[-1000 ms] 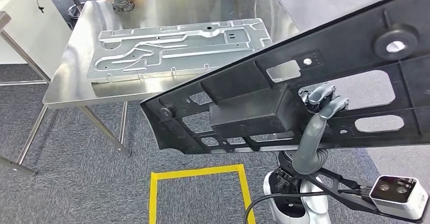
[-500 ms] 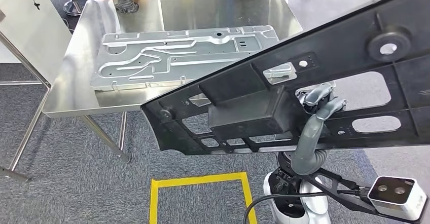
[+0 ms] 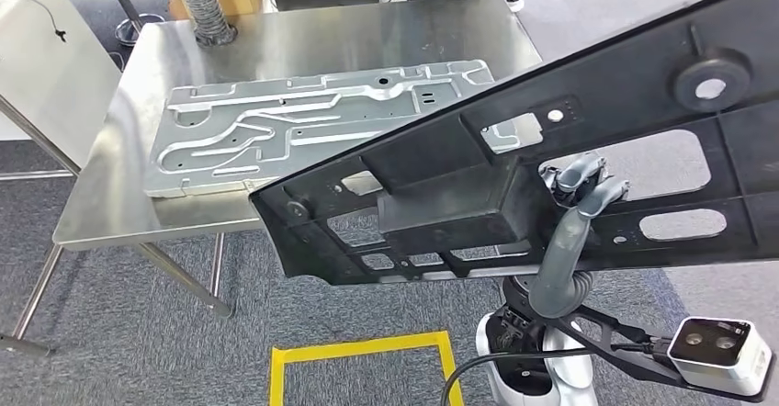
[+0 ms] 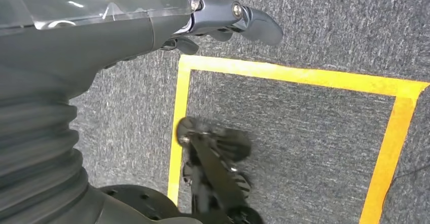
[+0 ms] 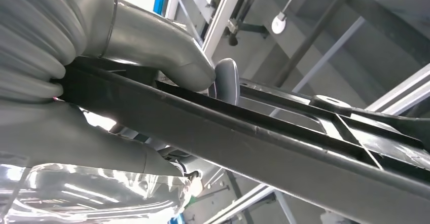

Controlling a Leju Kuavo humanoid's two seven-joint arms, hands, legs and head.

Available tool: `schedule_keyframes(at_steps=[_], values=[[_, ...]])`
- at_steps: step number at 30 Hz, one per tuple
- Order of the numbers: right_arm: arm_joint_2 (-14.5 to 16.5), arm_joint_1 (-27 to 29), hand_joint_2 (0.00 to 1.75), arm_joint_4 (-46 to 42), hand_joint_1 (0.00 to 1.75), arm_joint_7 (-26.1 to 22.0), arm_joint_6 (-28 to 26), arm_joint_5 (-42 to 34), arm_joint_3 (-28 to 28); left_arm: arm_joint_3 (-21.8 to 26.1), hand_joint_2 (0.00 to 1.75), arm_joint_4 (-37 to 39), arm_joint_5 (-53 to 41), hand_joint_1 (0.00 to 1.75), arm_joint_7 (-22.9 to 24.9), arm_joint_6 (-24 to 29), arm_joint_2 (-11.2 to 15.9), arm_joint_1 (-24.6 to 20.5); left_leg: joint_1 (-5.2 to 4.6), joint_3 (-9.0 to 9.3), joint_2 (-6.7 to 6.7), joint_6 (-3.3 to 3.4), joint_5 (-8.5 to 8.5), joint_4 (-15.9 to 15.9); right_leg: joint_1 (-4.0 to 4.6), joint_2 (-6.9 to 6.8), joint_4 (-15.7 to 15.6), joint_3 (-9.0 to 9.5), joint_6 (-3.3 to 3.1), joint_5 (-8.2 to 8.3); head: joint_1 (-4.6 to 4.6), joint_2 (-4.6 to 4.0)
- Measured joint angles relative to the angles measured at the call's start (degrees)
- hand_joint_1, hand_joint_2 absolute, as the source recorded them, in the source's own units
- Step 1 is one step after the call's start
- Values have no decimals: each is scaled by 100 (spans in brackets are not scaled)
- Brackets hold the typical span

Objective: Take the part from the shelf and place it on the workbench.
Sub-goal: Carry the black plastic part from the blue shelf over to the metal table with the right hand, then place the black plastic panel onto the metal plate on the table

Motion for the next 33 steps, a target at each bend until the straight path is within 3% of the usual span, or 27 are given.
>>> schedule_keyframes(at_steps=[1, 4, 6, 9, 10, 11, 14, 15, 16, 19, 21, 25, 26, 29, 30, 31, 32, 33], values=[[1, 9, 175, 0, 175, 0, 8, 10, 0, 3, 175, 0, -2, 0, -5, 1, 0, 14, 0, -11, 1, 7, 105, -168, 0, 12, 0, 69, 8, -52, 0, 0], [14, 32, 175, 1, 175, -1, 36, 54, 0, 14, 175, 0, -13, 0, -30, 10, 1, 30, -16, 235, 2, 77, 873, -1232, 7, 27, 4, 273, 56, -223, 0, 0], [31, 49, 175, -7, 175, 0, 56, 77, -1, 20, 175, 0, -20, 0, -48, 20, 2, 33, -40, 310, 1, 145, 1061, -1543, 19, 34, 22, 319, 118, -303, 1, 0], [56, 70, 175, -42, 175, 2, 99, 104, -2, 25, 175, 0, -29, 0, -84, 21, -5, 36, -29, 408, -9, 246, 1011, -1586, 25, 32, 144, 335, 208, -344, 1, 1], [60, 70, 175, -59, 175, 0, 108, 112, -2, 26, 175, 0, -34, 0, -101, 14, -9, 31, -20, 462, -11, 277, 994, -1601, 20, 27, 311, 258, 235, -378, 1, 1], [63, 70, 175, -76, 175, -1, 105, 118, -2, 27, 175, 0, -41, 0, -118, 5, -11, 25, -11, 507, -13, 301, 970, -1616, 7, 21, 598, 98, 264, -461, 1, 1], [66, 86, 175, -101, 175, -3, 20, 125, -3, 32, 175, 0, -88, 0, -150, -21, -9, 17, -9, 612, -13, 327, 858, -1620, -33, 9, 1610, -620, 335, -852, 0, 0], [66, 94, 175, -104, 175, -2, -23, 125, -3, 34, 175, 0, -109, 0, -151, -26, -9, 20, -8, 665, -14, 322, 811, -1619, -42, 5, 1711, -765, 345, -876, 0, 0], [66, 98, 175, -111, 175, -2, -68, 128, -4, 35, 175, 0, -126, 0, -151, -30, -9, 23, -7, 731, -16, 315, 761, -1619, -50, 1, 1620, -815, 347, -780, 1, 0], [65, 58, 175, -117, 175, -3, -224, 162, -13, 36, 175, 1, -200, 0, -134, -33, -14, 9, -12, 934, -24, 259, 593, -1615, -49, -17, 590, -604, 297, 19, 1, 0], [64, 1, 175, -93, 175, -2, -296, 174, -31, 34, 175, 1, -236, 0, -108, -28, -16, -31, -23, 989, -26, 192, 519, -1617, -17, -30, 204, -544, 217, 270, 4, 1], [64, -49, 175, -66, 175, 0, -310, 184, -88, 37, 175, 0, -249, 0, -71, -21, -19, -72, -19, 1029, -23, 72, 424, -1452, -23, -18, 113, -384, 49, 197, 6, 1], [64, -62, 175, -66, 175, -1, -304, 203, -115, 40, 175, 0, -247, 0, -68, -20, -23, -76, -10, 922, -23, 50, 349, -1225, -28, -18, 99, -316, 18, 168, 5, 1], [66, -109, 175, -65, 175, -1, -404, 360, -251, 69, 175, 0, -233, 0, -75, -16, -35, -58, 1, 258, -22, 21, -15, -203, -6, -17, 92, -175, -34, 62, 5, 0], [65, -145, 175, -60, 175, -1, -555, 472, -305, 85, 175, 0, -228, 0, -84, -14, -35, -44, 1, 86, -22, 23, -65, -37, 4, -8, 94, -127, -40, 24, 5, 0], [61, -212, 175, -48, 175, 0, -788, 622, -355, 101, 175, 0, -225, 0, -95, -13, -36, -35, 0, 5, -22, 30, 1, -69, 12, 6, 94, -75, -41, -17, 5, 0], [48, -320, 175, -15, 175, 5, -1152, 859, -399, 119, 175, 0, -223, 0, -109, -11, -36, -30, -1, 16, -22, 45, 206, -298, 21, 17, 95, -17, -37, -59, 5, 0], [19, -484, 175, 70, 175, 26, -1626, 1187, -429, 138, 175, 0, -222, 0, -123, -11, -37, -29, -5, 96, -21, 73, 518, -675, 28, 26, 95, 41, -32, -102, 5, 0]])
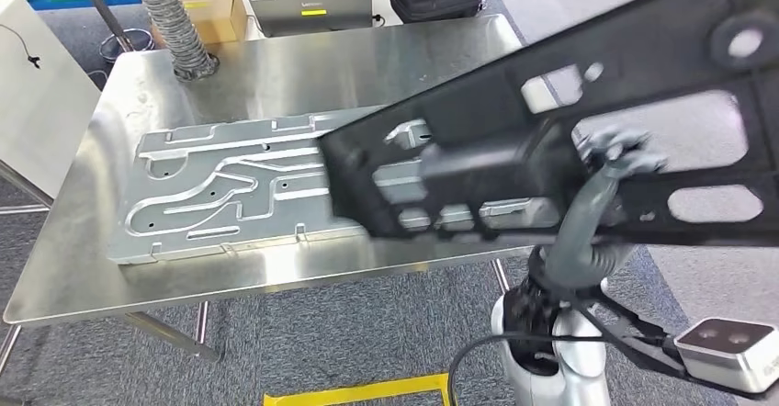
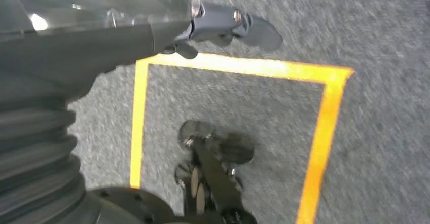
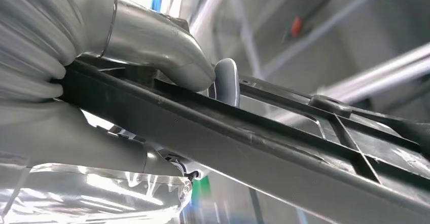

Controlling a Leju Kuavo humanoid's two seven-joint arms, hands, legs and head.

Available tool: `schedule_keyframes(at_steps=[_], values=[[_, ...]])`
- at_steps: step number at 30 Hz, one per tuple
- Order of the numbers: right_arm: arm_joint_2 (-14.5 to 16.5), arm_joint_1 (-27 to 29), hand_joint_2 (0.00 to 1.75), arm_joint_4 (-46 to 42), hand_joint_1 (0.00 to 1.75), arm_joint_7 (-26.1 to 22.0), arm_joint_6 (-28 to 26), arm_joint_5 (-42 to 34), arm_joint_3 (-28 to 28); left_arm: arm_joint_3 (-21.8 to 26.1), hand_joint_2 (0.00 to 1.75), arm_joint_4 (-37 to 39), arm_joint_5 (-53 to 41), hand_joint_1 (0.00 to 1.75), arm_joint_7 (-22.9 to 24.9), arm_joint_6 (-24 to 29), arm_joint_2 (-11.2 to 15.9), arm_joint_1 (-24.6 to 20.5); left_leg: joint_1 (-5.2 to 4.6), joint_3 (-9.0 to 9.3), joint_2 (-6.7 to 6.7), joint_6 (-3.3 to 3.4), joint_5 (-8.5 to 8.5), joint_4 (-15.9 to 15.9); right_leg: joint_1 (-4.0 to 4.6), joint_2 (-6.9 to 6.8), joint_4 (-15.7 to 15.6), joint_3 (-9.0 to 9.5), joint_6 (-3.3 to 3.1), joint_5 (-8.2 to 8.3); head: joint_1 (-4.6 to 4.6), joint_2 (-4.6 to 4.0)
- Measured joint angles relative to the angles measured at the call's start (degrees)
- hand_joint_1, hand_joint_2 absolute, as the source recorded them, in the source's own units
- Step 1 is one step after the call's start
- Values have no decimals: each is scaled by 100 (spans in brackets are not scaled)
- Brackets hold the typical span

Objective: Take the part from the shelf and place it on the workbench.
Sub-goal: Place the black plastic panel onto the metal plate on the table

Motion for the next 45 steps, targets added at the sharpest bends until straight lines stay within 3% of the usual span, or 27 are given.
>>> schedule_keyframes(at_steps=[1, 3, 7, 9, 11, 12, 13, 14, 16, 17, 18, 22, 24, 26, 28, 29, 31, 33, 36, 38, 40, 42, 43, 44, 45], values=[[-48, -210, 175, 143, 175, 42, -528, 388, -17, 18, 175, 0, -2, 0, -11, -2, -1, -1, -13, 82, 3, 31, 255, -355, 8, 8, 2, 49, 11, -37, 1, 0], [-189, -690, 175, 581, 175, 185, -1533, 1167, -23, 57, 175, 0, -15, 0, -28, -9, -3, -15, -48, 181, 8, 92, 540, -795, 14, 28, 6, 74, 59, -83, 0, 1], [-463, -1485, 175, 1467, 175, 683, -2522, 2270, -20, 123, 175, 0, -88, 0, -46, -33, -17, -21, -35, 215, 1, 189, 600, -908, 10, 22, 61, 38, 198, -176, 1, 1], [-612, -1981, 175, 2044, 175, 1245, -2852, 3243, 8, 137, 175, 0, -136, 0, -53, -66, -28, -35, -8, 251, 7, 220, 608, -956, -14, 1, 512, -192, 263, -403, 1, 1], [-744, -2500, 175, 2850, 175, 1796, -3080, 4286, 72, 148, 175, 0, -180, 0, -55, -98, -33, -69, -6, 256, 9, 236, 595, -954, -49, -13, 1294, -644, 319, -670, 1, 1], [-790, -2710, 175, 3247, 175, 1965, -3159, 4664, 102, 151, 175, 0, -202, 0, -54, -107, -37, -84, -2, 258, 4, 240, 588, -950, -68, -19, 1574, -830, 342, -706, 1, 1], [-825, -2886, 175, 3616, 175, 2086, -3232, 4959, 124, 153, 175, 0, -215, 0, -51, -111, -44, -93, 4, 264, -8, 237, 578, -942, -87, -24, 1643, -919, 360, -621, 1, 1], [-852, -3048, 175, 3927, 175, 2194, -3280, 5209, 142, 153, 175, 0, -227, 0, -45, -110, -52, -95, 12, 271, -23, 226, 564, -926, -106, -28, 1462, -892, 373, -417, 1, 1], [-885, -3402, 175, 4494, 175, 2558, -3296, 5931, 209, 155, 175, 0, -258, 0, -30, -105, -66, -89, 17, 276, -47, 177, 520, -879, -135, -34, 718, -636, 383, 64, 1, 0], [-892, -3609, 175, 4788, 175, 2811, -3229, 6426, 274, 155, 175, 0, -281, 0, -23, -103, -68, -96, 10, 263, -48, 147, 498, -847, -135, -34, 395, -526, 371, 203, 0, 1], [-889, -3817, 175, 5081, 175, 3060, -3121, 6924, 366, 156, 175, 0, -310, 0, -18, -102, -68, -111, 2, 246, -45, 113, 488, -830, -128, -31, 216, -471, 348, 255, 0, 1], [-769, -4455, 175, 6348, 175, 3669, -2627, 8308, 883, 156, 175, 0, -412, 0, 15, -103, -70, -183, 5, 208, -31, -12, 463, -809, -101, -13, 126, -467, 189, 260, 0, 1], [-652, -4645, 175, 6805, 175, 3757, -2583, 8507, 1079, 155, 175, 0, -427, 0, 27, -104, -79, -212, 13, 39, -24, -60, 228, -416, -110, -23, 101, -450, 120, 271, -1, 1], [-576, -4771, 175, 7106, 175, 3779, -2582, 8544, 1192, 154, 175, 0, -430, 0, 31, -103, -86, -225, 13, -320, -21, -86, -110, 353, -87, -38, 100, -440, 81, 259, -1, 1], [-546, -4833, 175, 7350, 175, 3787, -2586, 8552, 1273, 154, 175, 0, -431, 0, 31, -102, -86, -217, 12, -566, -21, -81, -182, 803, -57, -51, 102, -421, 60, 242, -1, 1], [-537, -4852, 175, 7454, 175, 3790, -2588, 8552, 1308, 154, 175, 0, -431, 0, 31, -103, -86, -211, 10, -544, -21, -64, -61, 718, -43, -52, 103, -407, 53, 233, -1, 1], [-512, -4907, 175, 7605, 175, 3792, -2593, 8551, 1365, 155, 175, 0, -431, 0, 31, -103, -84, -207, 1, -246, -22, 0, 345, 16, -28, -42, 104, -379, 52, 209, -1, 0], [-485, -4991, 175, 7712, 175, 3792, -2599, 8551, 1405, 155, 175, 0, -431, 0, 31, -103, -81, -217, -27, 54, -22, 61, 566, -631, -7, -23, 109, -377, 80, 192, -2, 0], [-468, -5056, 175, 7842, 175, 3750, -2554, 8560, 1452, 155, 175, 0, -440, 0, 31, -104, -81, -220, -45, 153, -25, 117, 557, -826, 5, -15, 89, -383, 163, 192, -2, 1], [-436, -5093, 175, 7951, 175, 3635, -2396, 8615, 1507, 156, 175, 0, -469, 0, 31, -113, -85, -221, -16, 191, -22, 168, 577, -887, 5, -22, 198, -420, 226, 98, -1, 1], [-366, -5146, 175, 8137, 175, 3521, -2183, 8707, 1632, 156, 175, 0, -514, 0, 31, -120, -87, -250, 4, 222, -17, 204, 589, -929, -15, -27, 744, -670, 275, -190, -1, 0], [-274, -5149, 175, 8407, 175, 3464, -2003, 8768, 1851, 156, 175, 0, -559, 0, 31, -120, -87, -282, 6, 230, -16, 221, 582, -927, -46, -29, 1477, -1046, 309, -456, -1, 0], [-227, -5126, 175, 8553, 175, 3453, -1930, 8780, 1983, 155, 175, 0, -578, 0, 32, -120, -89, -289, 7, 232, -18, 224, 577, -922, -62, -30, 1653, -1155, 320, -459, -1, 0], [-183, -5102, 175, 8688, 175, 3447, -1864, 8783, 2112, 155, 175, 0, -599, 0, 34, -120, -91, -293, 9, 234, -22, 222, 570, -912, -78, -31, 1612, -1163, 325, -358, -1, 0], [-137, -5083, 175, 8807, 175, 3432, -1792, 8782, 2229, 154, 175, 0, -620, 0, 37, -119, -95, -295, 10, 235, -28, 214, 559, -897, -90, -34, 1348, -1061, 323, -167, -1, 0]])
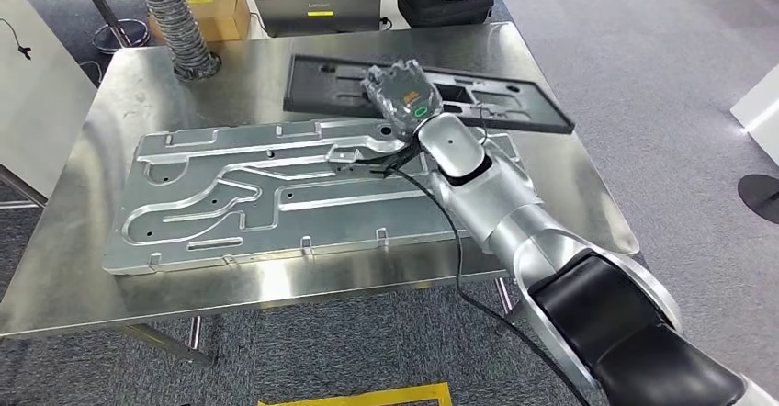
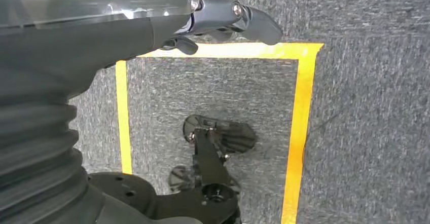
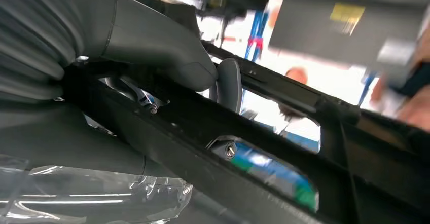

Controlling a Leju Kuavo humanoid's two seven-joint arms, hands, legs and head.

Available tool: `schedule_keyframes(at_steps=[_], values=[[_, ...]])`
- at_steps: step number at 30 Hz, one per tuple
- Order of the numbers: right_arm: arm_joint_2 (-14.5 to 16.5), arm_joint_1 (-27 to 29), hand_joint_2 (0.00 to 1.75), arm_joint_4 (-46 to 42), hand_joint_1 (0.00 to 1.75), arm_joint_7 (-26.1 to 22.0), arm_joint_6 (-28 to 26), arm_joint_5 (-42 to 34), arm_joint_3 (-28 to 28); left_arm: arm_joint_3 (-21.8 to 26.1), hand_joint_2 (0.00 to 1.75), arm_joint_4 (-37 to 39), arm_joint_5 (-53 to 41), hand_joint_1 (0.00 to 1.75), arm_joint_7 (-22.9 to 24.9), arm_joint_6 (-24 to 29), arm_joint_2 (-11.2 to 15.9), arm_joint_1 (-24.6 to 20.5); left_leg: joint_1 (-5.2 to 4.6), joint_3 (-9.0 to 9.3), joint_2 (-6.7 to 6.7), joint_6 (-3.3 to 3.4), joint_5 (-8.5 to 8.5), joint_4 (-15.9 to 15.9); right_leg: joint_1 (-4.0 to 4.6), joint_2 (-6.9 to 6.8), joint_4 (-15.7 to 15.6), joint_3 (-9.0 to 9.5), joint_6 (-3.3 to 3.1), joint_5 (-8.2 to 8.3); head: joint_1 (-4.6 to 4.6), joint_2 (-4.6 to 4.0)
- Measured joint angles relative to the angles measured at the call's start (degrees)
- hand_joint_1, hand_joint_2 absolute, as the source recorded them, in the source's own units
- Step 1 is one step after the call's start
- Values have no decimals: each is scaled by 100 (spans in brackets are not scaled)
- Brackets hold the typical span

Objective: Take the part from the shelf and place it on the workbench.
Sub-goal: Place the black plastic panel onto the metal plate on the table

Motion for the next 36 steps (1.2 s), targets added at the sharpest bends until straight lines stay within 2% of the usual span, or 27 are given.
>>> schedule_keyframes(at_steps=[2, 3, 4, 7, 8, 10, 12, 13, 14, 15, 17, 18, 19, 21, 23, 25, 27, 28, 29, 30, 31, 33, 34, 36], values=[[85, 5, 175, 182, 175, -104, 194, -5, 181, 0, 175, 0, -28, 0, 5, 2, -7, -3, -10, -8, -9, -39, -32, 39, 0, -12, -786, 344, -22, 369, 0, 0], [135, 0, 175, 266, 175, -215, 317, -9, 263, 0, 175, 0, -45, 0, 5, 6, -8, -7, -18, -14, -9, -65, -45, 54, 10, -16, -1062, 466, -41, 462, 0, 0], [175, 3, 175, 347, 175, -340, 429, -17, 342, 0, 175, 0, -62, 0, 2, 10, -8, -12, -24, -20, -9, -95, -52, 61, 24, -15, -1201, 525, -63, 484, 0, 1], [257, 79, 175, 542, 175, -762, 660, -136, 524, -2, 175, 0, -131, 0, -44, 20, -9, -26, -5, -12, -3, -194, -64, 57, 44, -1, -1262, 552, -157, 489, 0, 1], [279, 109, 175, 583, 175, -903, 723, -201, 553, -5, 175, 0, -163, 0, -69, 23, -11, -32, 3, -36, 0, -223, -122, 127, 34, -2, -1290, 572, -195, 501, 0, 1], [319, 156, 175, 658, 175, -1180, 864, -322, 597, -18, 175, 0, -233, 0, -103, 42, -16, -53, 16, -235, 6, -267, -394, 590, 8, -5, -1335, 609, -247, 519, 0, 1], [329, 237, 175, 744, 175, -1460, 999, -434, 638, -34, 175, 0, -293, 0, -109, 101, -22, -77, 25, -580, 7, -299, -704, 1323, 12, -5, -1337, 618, -264, 514, 0, 0], [329, 301, 175, 785, 175, -1588, 1047, -493, 653, -40, 175, 0, -317, 0, -109, 142, -23, -83, 28, -700, 8, -307, -754, 1556, 17, -6, -1335, 622, -266, 510, 0, 0], [327, 369, 175, 824, 175, -1697, 1083, -555, 662, -44, 175, 0, -341, 0, -108, 190, -23, -86, 28, -726, 8, -309, -698, 1583, 19, -3, -1332, 626, -264, 504, 0, 0], [327, 427, 175, 855, 175, -1781, 1104, -615, 667, -45, 175, 0, -362, 0, -108, 234, -23, -88, 29, -643, 8, -304, -550, 1394, 19, 3, -1325, 631, -259, 497, 0, 0], [327, 488, 175, 901, 175, -1894, 1123, -727, 672, -46, 175, 0, -392, 0, -109, 313, -23, -106, 27, -274, 7, -275, -186, 638, 24, 18, -1305, 641, -229, 471, 0, 0], [327, 497, 175, 920, 175, -1926, 1129, -771, 672, -46, 175, 0, -398, 0, -114, 340, -24, -119, 18, -117, 4, -249, -89, 326, 33, 27, -1292, 638, -204, 461, 0, 1], [326, 508, 175, 936, 175, -1949, 1136, -808, 672, -46, 175, 0, -402, 0, -119, 362, -25, -128, 7, -19, 1, -222, -52, 132, 42, 35, -1287, 636, -175, 458, 0, 1], [325, 539, 175, 967, 175, -1967, 1160, -860, 672, -45, 175, 0, -402, 0, -139, 398, -27, -125, -15, 23, 0, -164, -77, 52, 48, 49, -1304, 642, -115, 470, 0, 1], [325, 561, 87, 992, 87, -1971, 1177, -907, 672, -44, 175, 0, -393, 0, -168, 416, -33, -115, 7, 54, 19, -101, -61, 17, 48, 52, -1278, 643, -52, 430, 1, 1], [330, 578, 0, 1010, 0, -1979, 1181, -960, 672, -44, 175, 0, -389, 0, -201, 419, -38, -127, 32, 77, 42, -37, -39, -21, 45, 39, -889, 479, -5, 181, 1, 1], [334, 641, 0, 1034, 0, -1989, 1183, -1014, 672, -44, 175, 0, -398, 0, -215, 437, -39, -134, 24, 69, 49, -7, -35, -21, 34, 27, -117, 129, 14, -188, 1, 0], [333, 685, 0, 1050, 0, -1993, 1183, -1038, 672, -44, 131, 0, -410, 0, -208, 451, -39, -126, 22, 65, 48, -3, -35, -18, 32, 25, 193, -16, 17, -287, 1, 0], [333, 724, 0, 1066, 0, -1997, 1179, -1061, 672, -44, 87, 0, -424, 0, -193, 463, -39, -115, 21, 62, 45, 0, -35, -13, 32, 24, 325, -78, 15, -287, 1, 0], [335, 748, 0, 1078, 0, -1999, 1171, -1084, 672, -44, 44, 0, -437, 0, -178, 472, -40, -104, 21, 60, 42, -1, -36, -5, 32, 23, 214, -23, 6, -177, 1, 0], [336, 758, 0, 1085, 0, -2000, 1152, -1113, 672, -44, 0, 0, -453, 0, -168, 475, -40, -99, 21, 61, 39, -5, -38, 4, 33, 21, -110, 143, -11, 8, 1, 0], [343, 754, 0, 1089, 0, -1998, 1064, -1208, 667, -44, 0, 0, -485, 0, -166, 476, -43, -107, 9, 56, 34, -35, -47, 27, 46, 18, -913, 547, -57, 314, 2, 0], [351, 750, 0, 1089, 0, -1998, 998, -1273, 657, -44, 0, 0, -499, 0, -167, 476, -44, -111, 0, 50, 32, -61, -48, 35, 56, 17, -1167, 672, -77, 384, 1, 0], [367, 748, 0, 1087, 0, -2024, 815, -1454, 614, -44, 0, 0, -523, 0, -162, 480, -45, -111, -13, 39, 29, -126, -40, 34, 83, 19, -1292, 718, -117, 398, 0, 0]])
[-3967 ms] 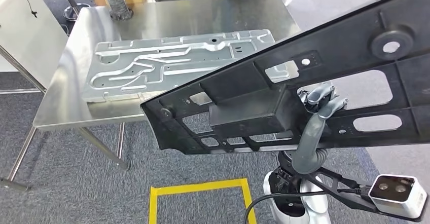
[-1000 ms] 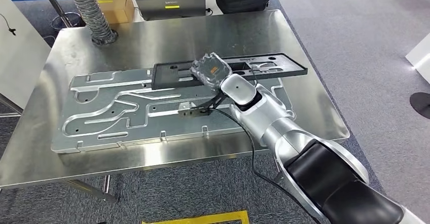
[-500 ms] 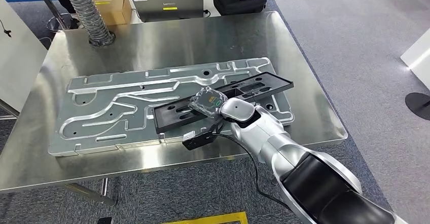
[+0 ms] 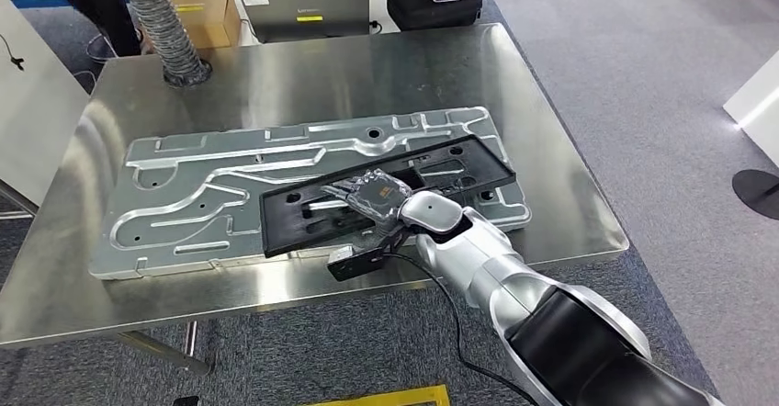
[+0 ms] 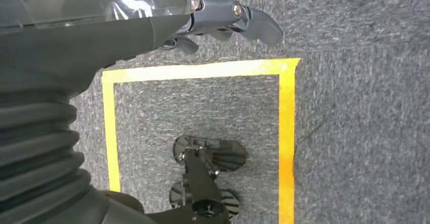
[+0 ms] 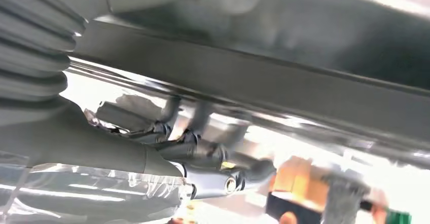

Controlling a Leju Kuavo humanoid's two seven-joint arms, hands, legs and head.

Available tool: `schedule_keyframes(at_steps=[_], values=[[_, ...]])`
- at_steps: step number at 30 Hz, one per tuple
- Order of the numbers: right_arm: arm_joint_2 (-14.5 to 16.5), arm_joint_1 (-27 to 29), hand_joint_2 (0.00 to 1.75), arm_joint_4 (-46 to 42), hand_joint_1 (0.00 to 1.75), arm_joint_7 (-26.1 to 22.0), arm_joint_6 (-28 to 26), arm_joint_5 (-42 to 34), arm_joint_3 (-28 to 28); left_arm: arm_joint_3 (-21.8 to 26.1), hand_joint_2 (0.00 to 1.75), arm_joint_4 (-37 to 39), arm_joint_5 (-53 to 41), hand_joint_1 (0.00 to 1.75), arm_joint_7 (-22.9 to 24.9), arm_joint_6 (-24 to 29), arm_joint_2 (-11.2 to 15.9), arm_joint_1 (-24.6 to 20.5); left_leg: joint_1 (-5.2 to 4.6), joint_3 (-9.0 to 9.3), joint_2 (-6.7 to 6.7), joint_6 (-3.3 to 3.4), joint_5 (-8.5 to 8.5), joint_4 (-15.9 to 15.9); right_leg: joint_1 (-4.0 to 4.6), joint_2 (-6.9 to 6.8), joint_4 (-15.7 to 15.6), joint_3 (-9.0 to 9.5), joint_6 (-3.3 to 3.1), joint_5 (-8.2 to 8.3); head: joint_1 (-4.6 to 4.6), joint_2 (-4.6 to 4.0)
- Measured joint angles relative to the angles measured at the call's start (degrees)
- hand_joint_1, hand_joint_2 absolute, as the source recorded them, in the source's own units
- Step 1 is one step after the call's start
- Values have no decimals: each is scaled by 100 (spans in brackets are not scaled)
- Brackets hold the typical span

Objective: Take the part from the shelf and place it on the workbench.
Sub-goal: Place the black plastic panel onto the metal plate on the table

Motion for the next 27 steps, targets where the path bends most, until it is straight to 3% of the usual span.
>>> schedule_keyframes(at_steps=[3, 6, 8, 9, 10, 12, 13, 14, 17, 19, 22, 23, 24, 25, 27], values=[[16, -15, 0, -58, 0, -183, -419, -486, -176, 0, 0, 0, -50, 0, 7, 10, -1, 3, 15, -60, 0, -92, -97, 126, -31, -8, -66, 20, -98, 53, 0, 0], [35, -30, 0, -224, 0, -628, -950, -1318, -509, 0, 0, 0, -97, 0, 13, 19, -8, 2, 38, -470, 3, -165, -615, 1079, -47, -24, -96, 33, -153, 70, 0, 0], [33, -19, 0, -377, 0, -998, -1158, -1991, -783, 1, 0, 0, -115, 0, 14, 20, -9, 8, 48, -702, 4, -190, -764, 1586, -43, -28, -91, 32, -155, 66, 0, 0], [27, -6, 0, -501, 0, -1158, -1181, -2382, -940, 2, 0, 0, -123, 0, 14, 20, -9, 10, 52, -675, 4, -193, -674, 1535, -44, -26, -86, 35, -150, 62, 0, 0], [14, 12, 0, -663, 0, -1273, -1154, -2785, -1091, 4, 0, 0, -137, 0, 14, 20, -9, 9, 56, -544, 5, -189, -497, 1269, -47, -23, -79, 40, -139, 54, 0, 0], [-54, 72, 0, -1137, 0, -1381, -1017, -3712, -1344, 8, 0, 0, -159, 0, 13, 17, -9, -1, 51, -147, 5, -159, -152, 459, -40, -16, -50, 41, -94, 26, 0, 0], [-128, 132, 0, -1452, 0, -1395, -944, -4228, -1421, 10, 0, 0, -167, 0, 13, 11, -10, -8, 42, -12, 2, -128, -75, 183, -32, -16, -40, 34, -64, 16, 0, 1], [-225, 214, 0, -1811, 0, -1404, -883, -4754, -1481, 12, 0, 0, -170, 0, 12, 3, -12, -8, 31, 57, -6, -93, -62, 36, -23, -20, -34, 27, -32, 10, 1, 1], [-566, 522, 0, -2957, 0, -1428, -822, -6008, -1641, 28, 0, 0, -163, 0, 6, -17, -21, 32, 18, 68, -25, 23, -73, -3, -33, -37, -26, 25, 64, -11, 1, 1], [-820, 792, 0, -3870, 0, -1442, -964, -6491, -1830, 65, 0, 0, -105, 0, -25, -30, -27, 51, 27, 80, -25, 97, -57, -36, -49, -37, 244, -94, 127, -201, 1, 1], [-1211, 1344, 0, -5304, 0, -1414, -1483, -6364, -2289, 193, 0, 0, 74, 0, -166, -118, -28, 103, 16, 87, -30, 170, -70, -42, -55, -35, 1286, -603, 178, -688, 1, 0], [-1326, 1557, 0, -5700, 0, -1360, -1755, -5972, -2487, 252, 0, 0, 149, 0, -241, -174, -28, 145, 10, 93, -37, 180, -79, -39, -54, -35, 1512, -726, 181, -728, 1, 0], [-1424, 1776, 0, -6071, 0, -1308, -2037, -5423, -2725, 317, 0, 0, 231, 0, -325, -245, -29, 197, 6, 102, -44, 186, -92, -34, -54, -35, 1526, -753, 174, -653, 1, 0], [-1489, 1976, 0, -6395, 0, -1281, -2266, -4818, -2995, 383, 0, 0, 308, 0, -405, -322, -30, 251, 0, 116, -50, 186, -107, -30, -51, -36, 1311, -671, 157, -482, 1, 0], [-1527, 2355, 0, -6970, 0, -1332, -2480, -3701, -3683, 513, 0, 0, 419, 0, -527, -465, -36, 332, -22, 146, -52, 169, -142, -19, -27, -47, 519, -318, 95, -90, 0, 0]])
